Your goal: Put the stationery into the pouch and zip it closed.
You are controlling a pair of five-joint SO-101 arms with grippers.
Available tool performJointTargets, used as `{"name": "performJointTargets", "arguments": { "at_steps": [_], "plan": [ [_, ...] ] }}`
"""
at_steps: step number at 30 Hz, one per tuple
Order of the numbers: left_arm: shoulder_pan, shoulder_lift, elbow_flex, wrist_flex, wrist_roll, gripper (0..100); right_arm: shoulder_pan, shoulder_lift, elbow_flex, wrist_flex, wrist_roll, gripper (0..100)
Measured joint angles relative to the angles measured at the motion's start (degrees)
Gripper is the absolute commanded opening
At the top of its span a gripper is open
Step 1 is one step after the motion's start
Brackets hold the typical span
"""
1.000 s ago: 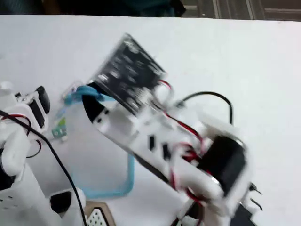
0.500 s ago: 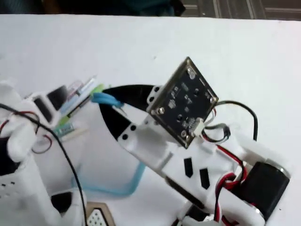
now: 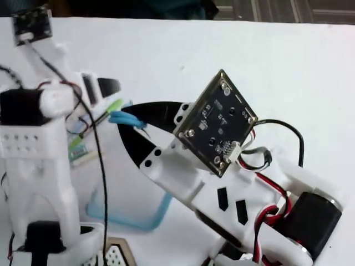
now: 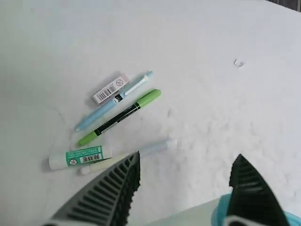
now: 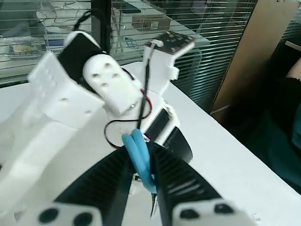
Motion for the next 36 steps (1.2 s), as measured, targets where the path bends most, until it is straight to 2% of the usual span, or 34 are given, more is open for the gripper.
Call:
{"name": "performJointTargets", "arguments": {
  "at_steps": [6,23,30,36],
  "plan": [
    [3.96,0.00,-0.44,0.00,0.00,31,-0.09,0.00,0.00,0.00,0.00,1.8],
    [3.87,-5.01,11.25,-0.09,-2.29,31,-0.09,0.00,0.00,0.00,0.00,1.8],
    [3.96,-5.01,11.96,-0.09,-2.37,17,0.18,0.00,0.00,0.00,0.00,1.8],
    [4.48,-5.01,12.13,-0.09,-7.30,8,4.40,0.00,0.00,0.00,0.00,1.8]
  ]
}}
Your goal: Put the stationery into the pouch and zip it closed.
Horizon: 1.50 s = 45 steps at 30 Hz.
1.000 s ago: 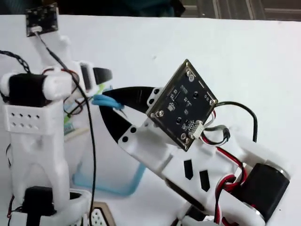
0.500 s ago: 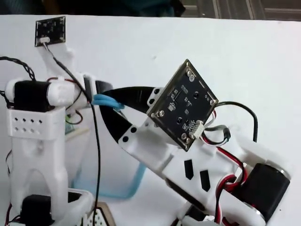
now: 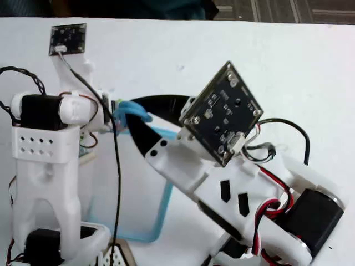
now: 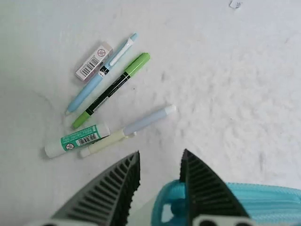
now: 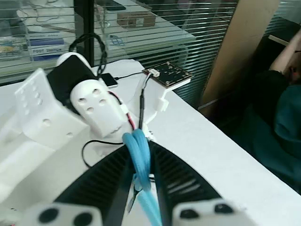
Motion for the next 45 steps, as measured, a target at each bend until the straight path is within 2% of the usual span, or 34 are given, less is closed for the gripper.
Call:
{"name": "performJointTargets", "arguments": {
  "at_steps": [3,8,14,16,21,33,35,40,45],
  "plan": [
    [0.00,0.00,0.09,0.00,-3.69,2,2.73,0.00,0.00,0.00,0.00,1.8],
    [0.00,0.00,0.09,0.00,-7.65,3,5.98,0.00,0.00,0.00,0.00,1.8],
    [-0.18,-4.66,5.71,-0.09,-7.82,19,6.86,0.00,0.00,0.00,0.00,1.8],
    [-0.18,-6.59,8.79,-0.35,-7.82,22,6.86,0.00,0.00,0.00,0.00,1.8],
    [0.09,-8.09,15.82,0.18,-9.23,21,6.86,0.00,0.00,0.00,0.00,1.8],
    [-0.09,-8.35,16.53,0.18,-10.46,22,7.30,0.00,0.00,-0.35,0.00,1.8],
    [-0.53,-8.35,16.53,0.18,-10.46,22,9.32,0.00,0.00,-2.55,0.00,1.8],
    [-7.38,-8.35,13.19,0.18,-7.82,22,16.44,0.00,0.00,-15.21,0.00,1.8],
    [-10.99,-8.35,11.25,0.18,-7.38,22,18.46,0.00,0.00,-27.96,0.00,1.8]
  ]
}}
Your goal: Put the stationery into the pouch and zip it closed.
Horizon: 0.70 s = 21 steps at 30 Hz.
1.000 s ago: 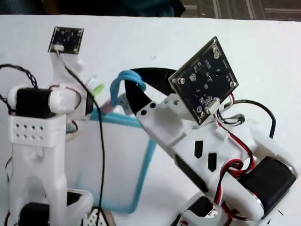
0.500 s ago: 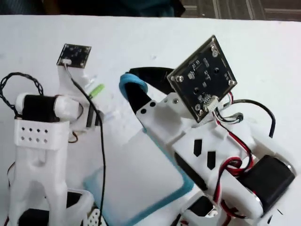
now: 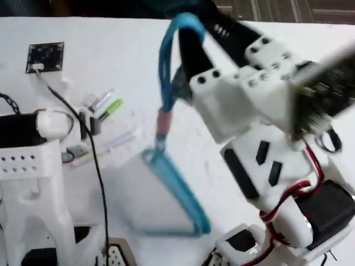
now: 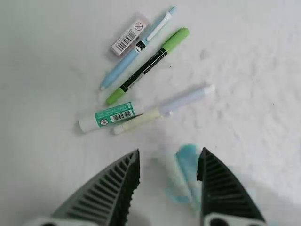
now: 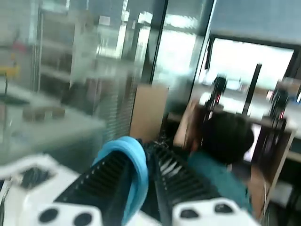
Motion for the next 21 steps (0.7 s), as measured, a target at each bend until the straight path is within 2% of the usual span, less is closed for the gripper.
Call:
{"name": "performJointTargets", "arguments": {
  "at_steps": [3,7,10,15,21],
  "plan": [
    [-0.09,0.00,-0.09,0.00,0.53,22,0.18,0.00,0.00,-4.66,0.00,1.8],
    [-0.09,0.00,-0.09,0.00,0.53,22,0.26,2.02,0.00,-5.01,0.00,1.8],
    [-0.09,0.00,-0.09,0.00,0.44,22,-0.26,6.07,0.00,0.26,0.00,1.8],
    [-0.09,0.00,-0.09,0.00,0.44,22,-5.36,15.91,0.00,11.78,0.00,1.8],
    [-0.09,0.00,-0.09,0.00,0.44,22,-2.73,26.11,0.09,13.10,0.00,1.8]
  ]
}}
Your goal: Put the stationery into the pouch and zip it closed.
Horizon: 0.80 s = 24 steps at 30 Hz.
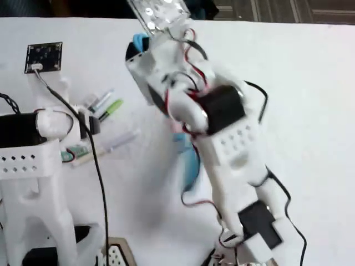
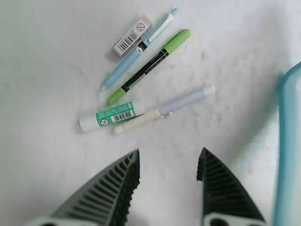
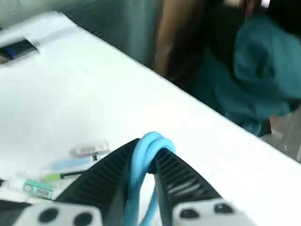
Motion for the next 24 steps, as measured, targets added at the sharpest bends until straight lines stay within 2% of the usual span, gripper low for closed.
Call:
{"name": "performJointTargets", "arguments": {
  "at_steps": [6,15,18,24],
  "plan": [
    [0.00,0.00,0.00,0.00,0.00,22,1.05,-2.29,0.00,-5.63,0.00,1.8],
    [0.00,0.00,0.00,0.00,0.00,22,1.41,-15.91,0.00,-16.09,0.00,1.8],
    [0.00,0.00,0.00,0.00,0.00,22,1.41,-18.90,0.44,-15.82,-0.09,1.8],
    [0.00,0.00,0.00,0.00,0.00,22,1.14,-20.04,6.59,-3.25,-0.09,1.8]
  ]
}}
